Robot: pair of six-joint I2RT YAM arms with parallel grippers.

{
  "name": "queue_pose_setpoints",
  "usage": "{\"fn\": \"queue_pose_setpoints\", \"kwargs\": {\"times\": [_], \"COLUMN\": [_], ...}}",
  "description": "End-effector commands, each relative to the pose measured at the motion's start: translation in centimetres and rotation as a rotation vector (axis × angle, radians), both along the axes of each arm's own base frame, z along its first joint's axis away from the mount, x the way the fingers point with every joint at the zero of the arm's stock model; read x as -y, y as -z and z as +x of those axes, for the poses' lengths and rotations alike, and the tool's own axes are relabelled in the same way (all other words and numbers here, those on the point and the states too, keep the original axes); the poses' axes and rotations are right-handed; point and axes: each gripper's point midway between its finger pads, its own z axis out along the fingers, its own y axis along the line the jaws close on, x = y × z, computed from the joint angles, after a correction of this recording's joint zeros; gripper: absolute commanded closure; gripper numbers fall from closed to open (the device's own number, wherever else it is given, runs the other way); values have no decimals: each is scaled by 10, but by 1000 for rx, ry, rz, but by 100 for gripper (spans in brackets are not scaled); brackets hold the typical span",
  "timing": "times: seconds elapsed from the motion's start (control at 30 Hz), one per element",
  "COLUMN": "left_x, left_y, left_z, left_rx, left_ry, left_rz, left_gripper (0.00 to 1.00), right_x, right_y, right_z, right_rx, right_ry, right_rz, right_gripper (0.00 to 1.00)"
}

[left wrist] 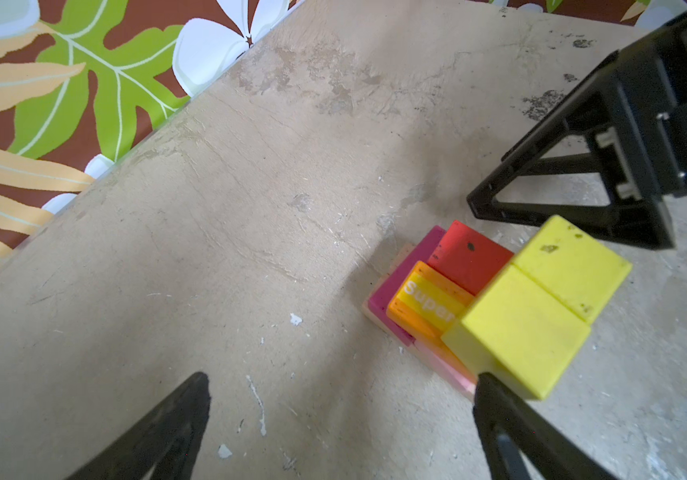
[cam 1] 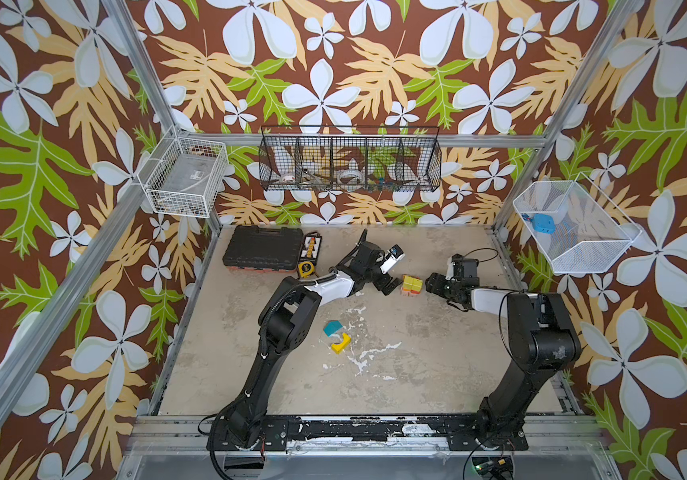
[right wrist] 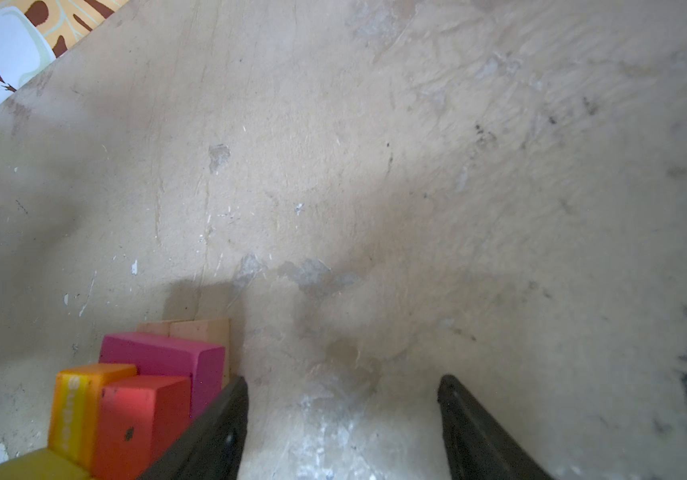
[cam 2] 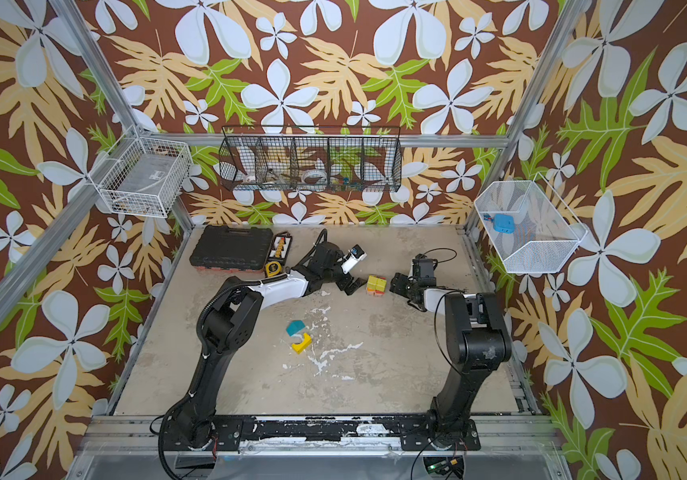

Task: Build the wood block tower

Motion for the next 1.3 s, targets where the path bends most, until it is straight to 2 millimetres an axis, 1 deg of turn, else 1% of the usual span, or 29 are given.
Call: {"fn": "queue_pose_setpoints", "kwargs": {"times": [0.0,0.07,0.13,0.23,0.33,0.37,0.4,0.43,0.5,0.53,0.6,0.67,0.73,0.8,0.83,0.87,0.93,0.97,1.03,1.07,1.13,1.2,1.27], "left_x": [-3,-8,-16,-38,-73,-89,-106,-121,-158,-176,-214,-258,-290,-322,-336,-346,-355,-353,-352,-357,-367,-382,-407], "left_y": [-20,-28,-41,-64,-92,-99,-107,-117,-128,-132,-128,-114,-107,-98,-94,-89,-85,-86,-86,-85,-85,-82,-69], "left_z": [5,3,-1,-16,-46,-59,-72,-80,-94,-101,-109,-113,-126,-139,-146,-153,-161,-162,-163,-163,-164,-166,-174], "left_rx": [45,52,70,93,133,144,155,167,134,101,33,-6,35,87,119,148,162,158,153,158,169,180,174], "left_ry": [-12,-20,-34,-61,-110,-136,-175,-218,-328,-367,-469,-605,-675,-790,-853,-893,-918,-896,-891,-920,-979,-1072,-1227], "left_rz": [-32,-42,-56,-86,-160,-191,-225,-266,-372,-441,-523,-561,-608,-633,-637,-631,-652,-653,-639,-643,-656,-671,-718], "left_gripper": [0,0,0,0,0,0,0,0,0,0,0,0,0,0,0,0,0,0,0,0,0,0,0], "right_x": [2,2,5,11,15,17,18,20,21,16,-2,-31,-65,-98,-116,-134,-165,-180,-201,-210,-222,-231,-236], "right_y": [-6,-10,-16,-27,-36,-40,-44,-48,-59,-67,-86,-106,-122,-131,-132,-132,-128,-124,-112,-106,-89,-71,-54], "right_z": [-1,-2,-4,-10,-19,-23,-27,-31,-40,-44,-52,-63,-77,-95,-106,-118,-140,-151,-167,-174,-183,-187,-189], "right_rx": [24,41,67,114,149,159,171,180,196,210,247,280,304,314,314,309,292,281,241,218,171,124,85], "right_ry": [13,14,23,47,68,78,88,98,115,109,71,20,-48,-103,-137,-174,-246,-278,-326,-347,-375,-402,-409], "right_rz": [4,4,8,2,-11,-14,-21,-26,-28,-21,-26,-58,-65,-56,-45,-32,-27,-42,-78,-91,-106,-100,-115], "right_gripper": [26,26,25,24,26,27,27,26,24,23,21,16,14,14,13,13,13,13,13,14,15,17,19]}}
